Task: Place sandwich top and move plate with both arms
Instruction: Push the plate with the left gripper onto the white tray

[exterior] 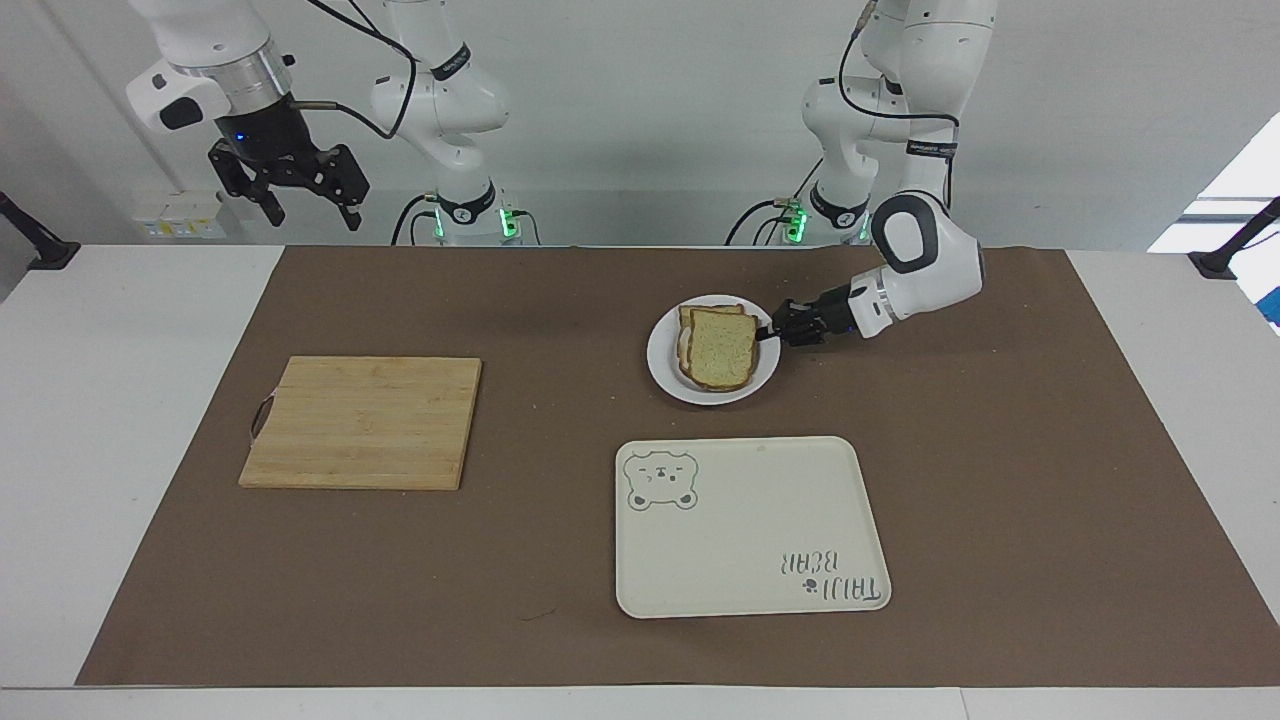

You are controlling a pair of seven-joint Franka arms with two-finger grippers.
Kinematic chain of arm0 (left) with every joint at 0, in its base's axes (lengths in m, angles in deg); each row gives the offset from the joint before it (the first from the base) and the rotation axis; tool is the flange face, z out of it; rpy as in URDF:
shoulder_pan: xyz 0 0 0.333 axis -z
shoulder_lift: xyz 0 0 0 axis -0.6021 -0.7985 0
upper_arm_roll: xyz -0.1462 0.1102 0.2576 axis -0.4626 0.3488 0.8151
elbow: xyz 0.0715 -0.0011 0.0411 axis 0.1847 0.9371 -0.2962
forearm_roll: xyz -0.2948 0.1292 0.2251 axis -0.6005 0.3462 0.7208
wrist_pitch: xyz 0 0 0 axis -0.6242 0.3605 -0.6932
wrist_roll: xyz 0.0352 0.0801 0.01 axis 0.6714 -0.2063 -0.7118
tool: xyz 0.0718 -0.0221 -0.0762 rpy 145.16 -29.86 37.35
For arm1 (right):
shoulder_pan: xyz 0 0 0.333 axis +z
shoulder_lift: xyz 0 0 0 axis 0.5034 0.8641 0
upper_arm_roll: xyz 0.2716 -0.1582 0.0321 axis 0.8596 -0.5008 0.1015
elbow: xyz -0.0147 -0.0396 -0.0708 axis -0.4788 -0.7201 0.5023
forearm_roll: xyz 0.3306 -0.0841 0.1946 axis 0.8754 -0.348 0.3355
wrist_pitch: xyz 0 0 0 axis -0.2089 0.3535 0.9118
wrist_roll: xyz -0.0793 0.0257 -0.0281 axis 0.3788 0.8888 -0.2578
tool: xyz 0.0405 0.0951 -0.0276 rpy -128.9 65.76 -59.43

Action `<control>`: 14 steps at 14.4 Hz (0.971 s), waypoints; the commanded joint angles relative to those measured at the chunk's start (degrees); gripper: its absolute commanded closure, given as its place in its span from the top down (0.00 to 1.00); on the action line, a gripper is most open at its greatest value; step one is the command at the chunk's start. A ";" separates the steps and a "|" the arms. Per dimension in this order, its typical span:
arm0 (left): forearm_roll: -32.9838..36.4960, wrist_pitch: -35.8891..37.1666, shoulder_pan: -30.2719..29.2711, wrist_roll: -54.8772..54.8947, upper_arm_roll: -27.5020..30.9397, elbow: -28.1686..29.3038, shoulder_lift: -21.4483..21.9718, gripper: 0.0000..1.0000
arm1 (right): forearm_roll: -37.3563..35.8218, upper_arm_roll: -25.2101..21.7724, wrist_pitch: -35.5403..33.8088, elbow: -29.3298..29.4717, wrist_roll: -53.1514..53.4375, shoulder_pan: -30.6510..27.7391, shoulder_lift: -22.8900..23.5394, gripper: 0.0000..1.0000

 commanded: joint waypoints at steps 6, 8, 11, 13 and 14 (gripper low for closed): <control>-0.84 9.07 -5.78 0.70 -0.03 -12.50 -6.55 0.00 | 1.42 0.44 0.48 -0.15 -1.13 -0.95 -0.48 1.00; -0.93 9.16 -5.96 -1.22 -0.03 -17.16 -9.10 0.00 | 1.42 0.44 0.48 -0.15 -1.13 -0.95 -0.48 1.00; -0.32 10.83 -7.98 -6.67 -0.20 -25.68 -13.49 0.00 | 1.42 0.44 0.48 -0.15 -1.13 -0.95 -0.48 1.00; -0.23 11.27 -9.03 -10.44 -0.55 -31.65 -17.00 0.00 | 1.42 0.44 0.48 -0.15 -1.13 -0.95 -0.48 1.00; -0.05 11.36 -9.03 -13.42 -0.55 -34.20 -18.33 0.00 | 1.42 0.44 0.48 -0.15 -1.13 -0.95 -0.48 1.00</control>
